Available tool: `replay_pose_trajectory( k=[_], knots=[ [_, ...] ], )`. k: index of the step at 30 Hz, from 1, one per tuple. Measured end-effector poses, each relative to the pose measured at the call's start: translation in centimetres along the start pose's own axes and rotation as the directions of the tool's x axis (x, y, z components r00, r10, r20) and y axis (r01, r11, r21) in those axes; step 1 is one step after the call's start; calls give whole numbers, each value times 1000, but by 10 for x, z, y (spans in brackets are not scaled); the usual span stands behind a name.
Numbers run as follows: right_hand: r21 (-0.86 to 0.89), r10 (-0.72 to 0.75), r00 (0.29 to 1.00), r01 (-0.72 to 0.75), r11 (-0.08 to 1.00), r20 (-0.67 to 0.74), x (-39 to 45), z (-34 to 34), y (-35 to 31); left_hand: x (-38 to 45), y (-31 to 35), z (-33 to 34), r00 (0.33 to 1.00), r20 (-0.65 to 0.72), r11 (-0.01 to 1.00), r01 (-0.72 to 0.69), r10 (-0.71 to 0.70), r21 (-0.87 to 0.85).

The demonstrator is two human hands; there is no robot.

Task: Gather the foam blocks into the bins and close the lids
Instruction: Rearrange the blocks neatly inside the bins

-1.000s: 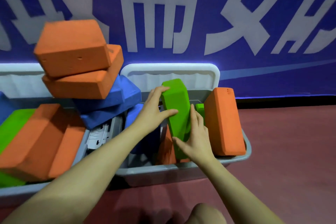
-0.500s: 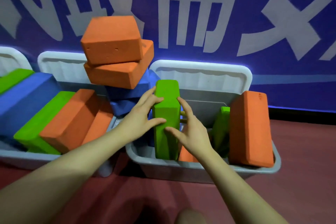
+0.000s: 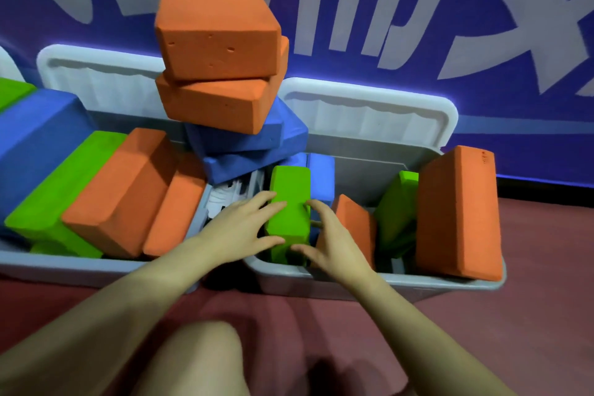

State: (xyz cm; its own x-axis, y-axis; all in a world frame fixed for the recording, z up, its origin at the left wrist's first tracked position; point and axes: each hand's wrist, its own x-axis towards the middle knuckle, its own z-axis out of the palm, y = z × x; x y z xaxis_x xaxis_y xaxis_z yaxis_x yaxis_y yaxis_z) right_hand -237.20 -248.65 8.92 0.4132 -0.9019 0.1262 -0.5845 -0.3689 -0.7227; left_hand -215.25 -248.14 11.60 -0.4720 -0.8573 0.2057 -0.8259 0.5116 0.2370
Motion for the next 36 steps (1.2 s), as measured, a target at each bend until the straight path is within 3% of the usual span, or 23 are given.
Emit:
replay_pose_trajectory(
  k=[3, 5, 7, 9, 12, 16, 21, 28, 32, 36],
  knots=[
    [-143, 1, 1000, 2, 990, 21, -3, 3, 2, 5, -10, 5, 990, -73, 992, -113, 117, 59],
    [-211, -8, 999, -2, 977, -48, -1, 3, 1, 17, -12, 8, 984, -145, 993, -89, 100, 84],
    [-185, -38, 994, 19, 983, -100, 0, 4, 1, 34, -8, 13, 991, -131, 992, 33, -17, 123],
    [-105, -43, 990, 29, 994, -137, -1, 7, 4, 51, 4, 16, 978, -42, 979, 204, -202, 27],
    [5, 135, 982, -136, 991, -131, -1, 6, 5, 63, 9, 32, 927, 140, 934, 356, -348, -36],
    [-11, 278, 955, -278, 960, 101, 2, 7, 13, 57, -3, 41, 934, 201, 947, 313, -295, -66],
    [-180, 384, 893, -348, 920, 236, 8, 3, 16, 57, -3, 52, 930, 241, 961, 266, -277, 78],
    [-301, 406, 861, -316, 900, 307, 12, 13, 28, 57, -3, 71, 920, 306, 945, 156, -245, 288],
    [-346, 446, 847, -342, 873, 288, 14, 14, 30, 62, -6, 69, 907, 345, 949, 144, -240, 282],
    [-319, 401, 880, -315, 894, 253, 13, 10, 24, 63, -5, 59, 897, 364, 958, 177, -251, 226]
  ],
)
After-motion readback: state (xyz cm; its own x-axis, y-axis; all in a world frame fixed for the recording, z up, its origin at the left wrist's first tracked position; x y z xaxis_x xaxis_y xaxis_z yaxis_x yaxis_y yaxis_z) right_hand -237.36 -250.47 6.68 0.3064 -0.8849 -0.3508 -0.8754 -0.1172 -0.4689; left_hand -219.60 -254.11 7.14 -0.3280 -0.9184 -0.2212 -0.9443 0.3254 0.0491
